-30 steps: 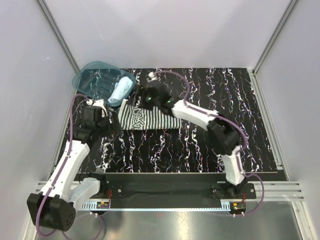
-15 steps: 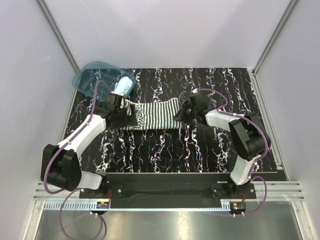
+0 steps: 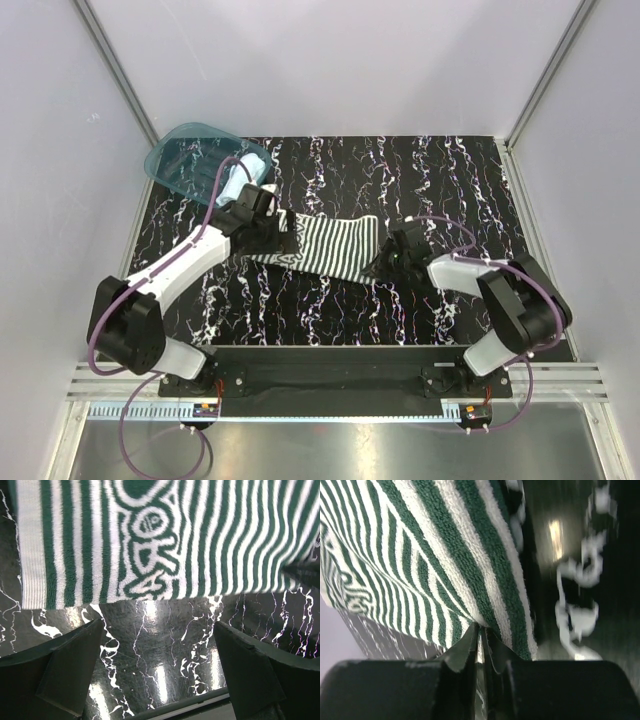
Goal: Roll the towels
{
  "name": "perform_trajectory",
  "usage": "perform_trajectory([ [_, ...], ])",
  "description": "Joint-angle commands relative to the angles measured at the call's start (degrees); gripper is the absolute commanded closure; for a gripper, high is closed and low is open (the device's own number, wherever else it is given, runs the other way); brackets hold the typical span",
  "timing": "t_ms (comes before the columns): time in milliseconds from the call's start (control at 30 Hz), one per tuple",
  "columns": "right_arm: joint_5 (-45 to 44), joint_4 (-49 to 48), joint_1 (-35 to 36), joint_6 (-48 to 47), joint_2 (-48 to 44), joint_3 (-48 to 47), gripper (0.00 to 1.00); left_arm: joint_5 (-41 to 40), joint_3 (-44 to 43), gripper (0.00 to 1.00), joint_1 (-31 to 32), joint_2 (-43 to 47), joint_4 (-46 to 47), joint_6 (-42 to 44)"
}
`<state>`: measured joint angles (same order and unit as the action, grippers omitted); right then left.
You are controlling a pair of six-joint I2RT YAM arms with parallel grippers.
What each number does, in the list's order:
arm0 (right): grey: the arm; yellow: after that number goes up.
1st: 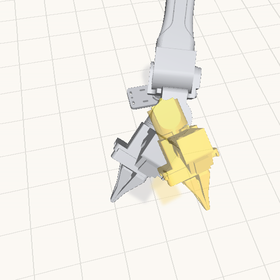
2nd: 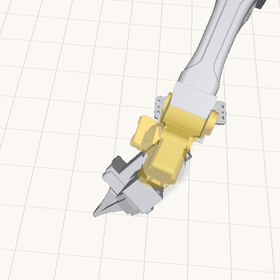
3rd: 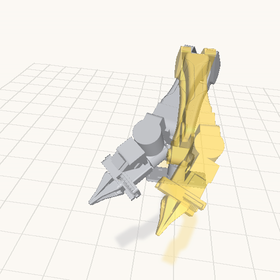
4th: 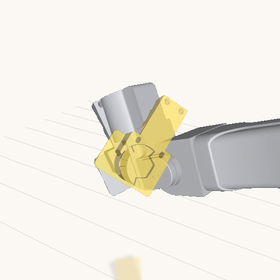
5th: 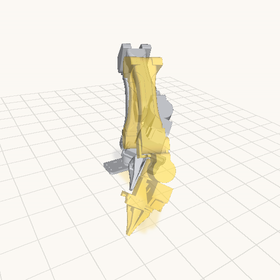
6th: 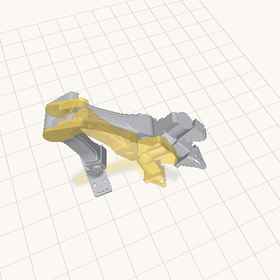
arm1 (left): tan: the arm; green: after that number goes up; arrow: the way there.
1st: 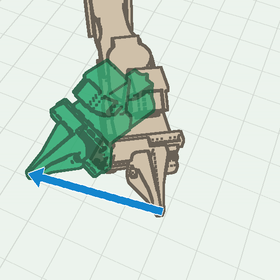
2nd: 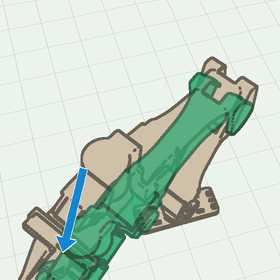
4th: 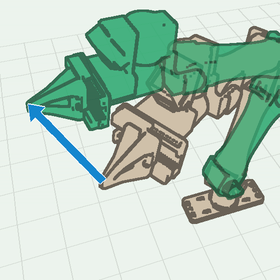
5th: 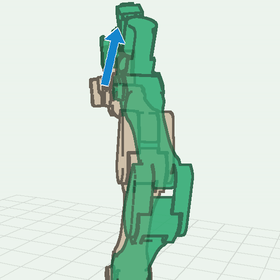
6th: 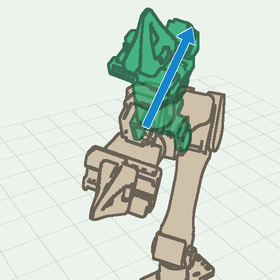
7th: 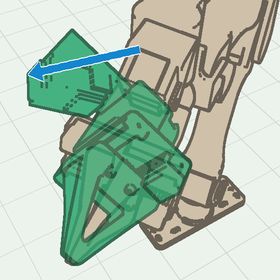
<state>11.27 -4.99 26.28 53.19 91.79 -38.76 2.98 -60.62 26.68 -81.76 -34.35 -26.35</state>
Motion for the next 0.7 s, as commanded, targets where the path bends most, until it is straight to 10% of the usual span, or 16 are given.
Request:
perform_trajectory([
  [0, -2.74, 3.23, 4.99, 7.09, -5.03, 3.78, 0.88, -1.66, -1.61, 0.01, 1.01, 0.02, 2.53, -0.72],
  [167, -5.98, 10.43, 19.65, 13.61, -12.66, -0.51, 0.74, -4.46, -2.84, 0.01, 2.15, 0.98, 1.13, 0.77],
  [367, -26.66, 31.33, 20.65, 3.43, -25.49, -11.5, 0.24, -11.94, -2.4, 0.01, 5.83, 5.63, -1.07, 2.35],
  [500, -31.58, 35.94, 14.79, -4.48, -27.98, -13.19, 0.32, -17.3, 0.49, 0.01, 10.14, 10.29, -0.9, 1.22],
  [667, -12.18, 24.79, 3.53, -10.38, -20.09, -9.58, 0.57, -18.28, 6.03, 0.01, 14.88, 16.1, 2.97, -2.56],
])
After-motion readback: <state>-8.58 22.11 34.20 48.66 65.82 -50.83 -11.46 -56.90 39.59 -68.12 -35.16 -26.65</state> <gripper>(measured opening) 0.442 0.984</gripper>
